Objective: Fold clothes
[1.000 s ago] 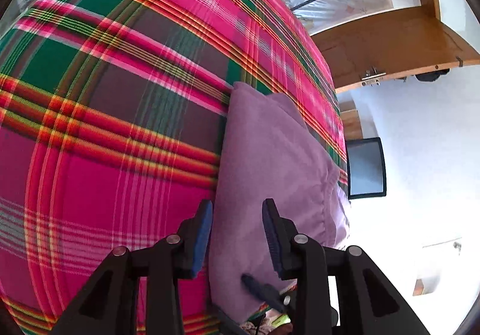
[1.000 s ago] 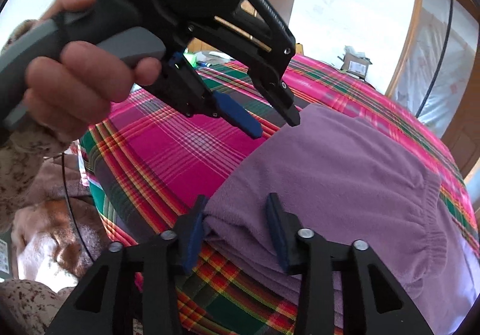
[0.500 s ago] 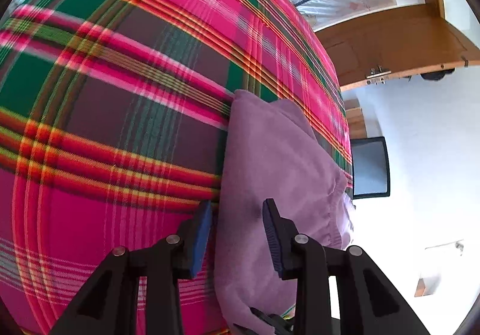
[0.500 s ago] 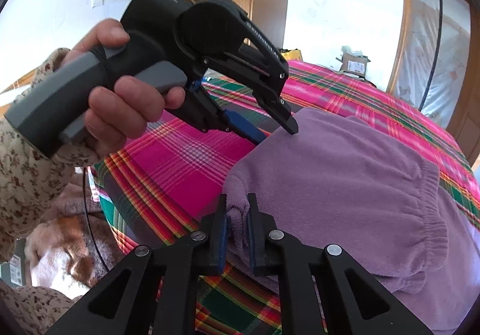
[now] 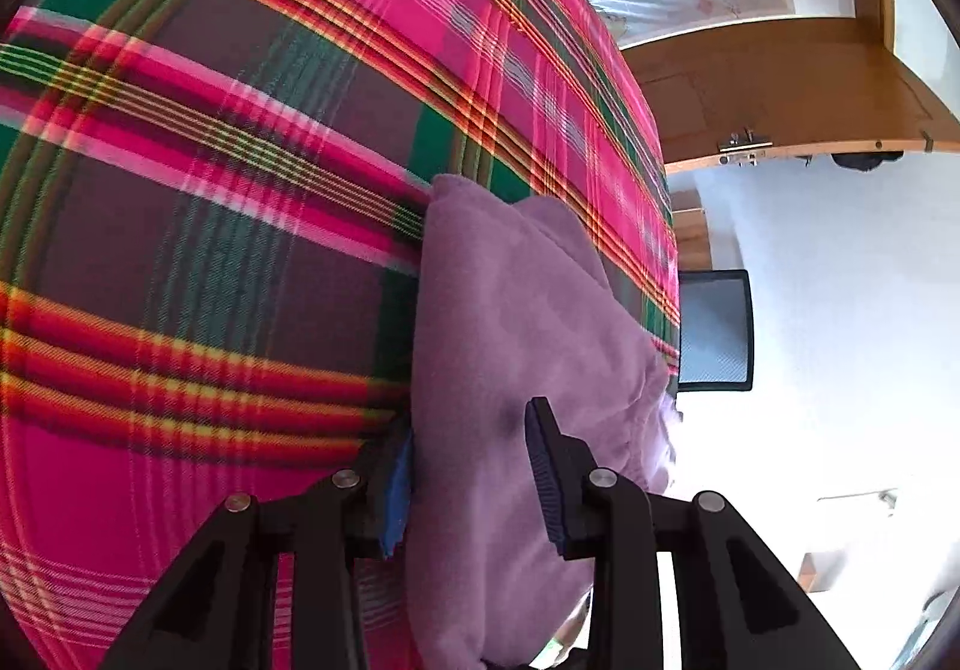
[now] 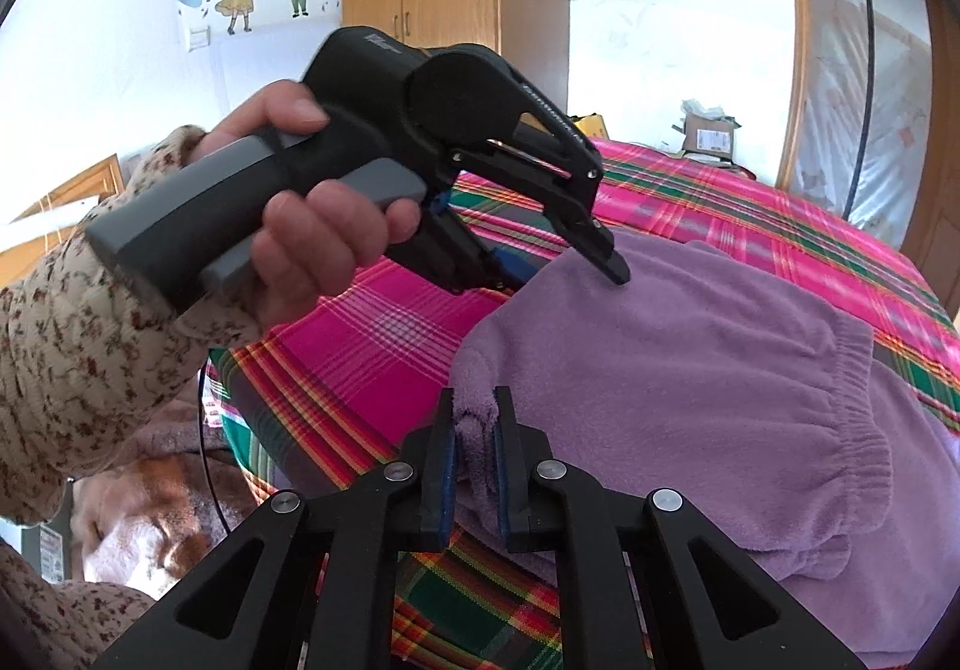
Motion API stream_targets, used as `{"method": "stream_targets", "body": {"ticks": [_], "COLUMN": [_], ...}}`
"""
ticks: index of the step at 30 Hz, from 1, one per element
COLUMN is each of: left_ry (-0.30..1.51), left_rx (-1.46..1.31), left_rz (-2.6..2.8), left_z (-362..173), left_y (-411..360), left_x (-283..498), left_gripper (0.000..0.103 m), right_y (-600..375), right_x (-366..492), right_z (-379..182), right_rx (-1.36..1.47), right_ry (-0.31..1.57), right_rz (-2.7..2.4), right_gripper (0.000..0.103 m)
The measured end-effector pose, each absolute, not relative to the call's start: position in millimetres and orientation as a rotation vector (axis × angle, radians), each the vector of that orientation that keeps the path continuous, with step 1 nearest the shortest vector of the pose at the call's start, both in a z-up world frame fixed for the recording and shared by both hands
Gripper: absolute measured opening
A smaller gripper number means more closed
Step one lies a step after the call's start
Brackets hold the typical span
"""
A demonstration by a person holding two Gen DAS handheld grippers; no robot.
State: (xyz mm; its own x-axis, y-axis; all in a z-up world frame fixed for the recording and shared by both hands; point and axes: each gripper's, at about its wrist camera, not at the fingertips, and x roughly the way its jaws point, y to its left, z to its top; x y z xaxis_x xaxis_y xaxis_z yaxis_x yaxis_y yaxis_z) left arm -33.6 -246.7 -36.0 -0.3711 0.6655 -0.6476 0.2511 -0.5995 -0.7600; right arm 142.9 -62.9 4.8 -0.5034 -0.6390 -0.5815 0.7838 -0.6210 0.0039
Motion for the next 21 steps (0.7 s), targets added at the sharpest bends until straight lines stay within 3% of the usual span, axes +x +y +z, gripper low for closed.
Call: {"method": "stream_targets", "body": {"ticks": [2, 5, 21], "left_ry": [-1.183, -1.175, -1.217], "left_rx": [-1.571, -1.543, -1.345], "left_rz": [2.081, 2.105, 2.160], "left_z": [-36, -34, -9], "left_y": [-241, -236, -270], "left_x": [-37, -36, -20], "left_gripper": [0.019, 0.012, 0.010], "right_y": [-63, -63, -97], "right_x": [138, 139, 132], "right_z": [4, 5, 18], "right_rx": [0.690, 0.690, 0.679], "right_ry": [0.329, 0.333, 0.374], "right_rz": [-2.154, -2.154, -2.116], "right_gripper": [0.010, 0.010, 0.010]}}
